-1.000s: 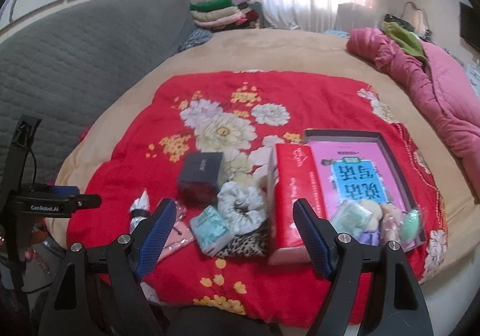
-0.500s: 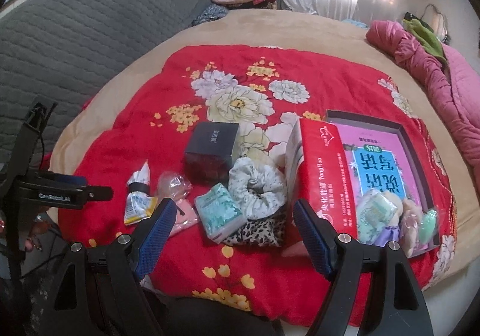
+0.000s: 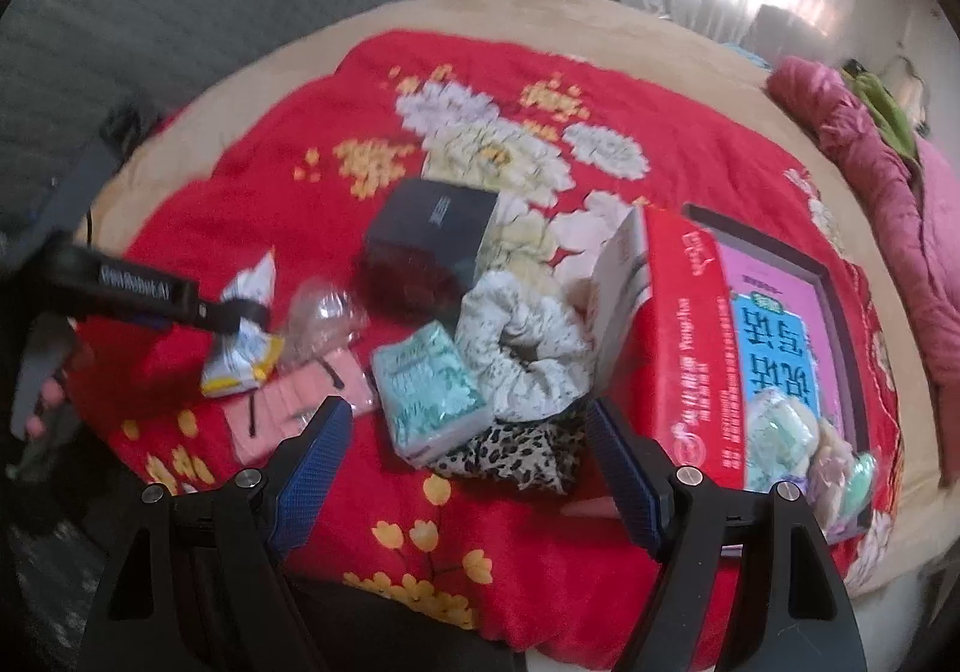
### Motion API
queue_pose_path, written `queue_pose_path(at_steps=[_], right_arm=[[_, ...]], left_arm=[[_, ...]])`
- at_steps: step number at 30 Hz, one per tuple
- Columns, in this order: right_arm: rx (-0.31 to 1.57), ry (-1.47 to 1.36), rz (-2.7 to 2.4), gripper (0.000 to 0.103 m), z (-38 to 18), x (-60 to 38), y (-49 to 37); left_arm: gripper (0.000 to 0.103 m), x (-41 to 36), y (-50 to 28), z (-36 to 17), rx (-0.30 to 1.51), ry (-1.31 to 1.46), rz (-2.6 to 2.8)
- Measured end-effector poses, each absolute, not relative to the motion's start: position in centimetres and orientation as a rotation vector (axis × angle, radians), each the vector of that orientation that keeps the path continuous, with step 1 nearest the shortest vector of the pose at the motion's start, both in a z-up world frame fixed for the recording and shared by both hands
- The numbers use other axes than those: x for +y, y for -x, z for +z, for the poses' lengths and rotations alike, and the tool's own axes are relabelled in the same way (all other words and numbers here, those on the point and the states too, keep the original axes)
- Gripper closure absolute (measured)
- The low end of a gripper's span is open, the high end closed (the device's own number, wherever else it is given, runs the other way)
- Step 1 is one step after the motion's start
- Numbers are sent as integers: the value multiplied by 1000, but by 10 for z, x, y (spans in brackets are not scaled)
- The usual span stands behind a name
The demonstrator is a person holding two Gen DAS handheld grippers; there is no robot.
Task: Organize soft objects
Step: 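Grasp the yellow-white snack bag with the left tool while the right tool grasps the green pad packet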
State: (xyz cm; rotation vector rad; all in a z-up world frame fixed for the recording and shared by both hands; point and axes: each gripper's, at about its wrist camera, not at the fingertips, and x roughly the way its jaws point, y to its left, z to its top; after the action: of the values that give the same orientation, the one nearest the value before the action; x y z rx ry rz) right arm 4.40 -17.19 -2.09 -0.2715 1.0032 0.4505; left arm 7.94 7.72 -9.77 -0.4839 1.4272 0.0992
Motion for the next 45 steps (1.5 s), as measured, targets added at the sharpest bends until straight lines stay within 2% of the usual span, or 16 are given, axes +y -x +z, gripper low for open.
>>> queue_pose_path(at_steps=[11,20,24,34,36,38,39,45], right_arm=[[1062,405,517,22,-62,-149,-62],[1073,436,514,22,-75,-140,-71],[1076,452,518,22,-78,-138,-71],[1069,567,512,22,-91,-125,-71],[1068,575,527,27,-92,-122,-70],[1068,587,534,42,-94,-119,-69],[1072,598,541,45,-96,-117,-68],[1075,472,556,51,-85,-129,-70]], left_arm=[[22,87,-88,-114,1447,552,127],[45,85,-91,-125,1442,676,98],[58,85,-94,-130,1440,721,89],[62,91,-93,-133,1426,739,53],[62,91,-92,-131,1421,735,47],[63,91,-92,-129,1417,732,44],[63,91,-90,-128,1415,729,43],[63,90,-87,-115,1389,684,43]])
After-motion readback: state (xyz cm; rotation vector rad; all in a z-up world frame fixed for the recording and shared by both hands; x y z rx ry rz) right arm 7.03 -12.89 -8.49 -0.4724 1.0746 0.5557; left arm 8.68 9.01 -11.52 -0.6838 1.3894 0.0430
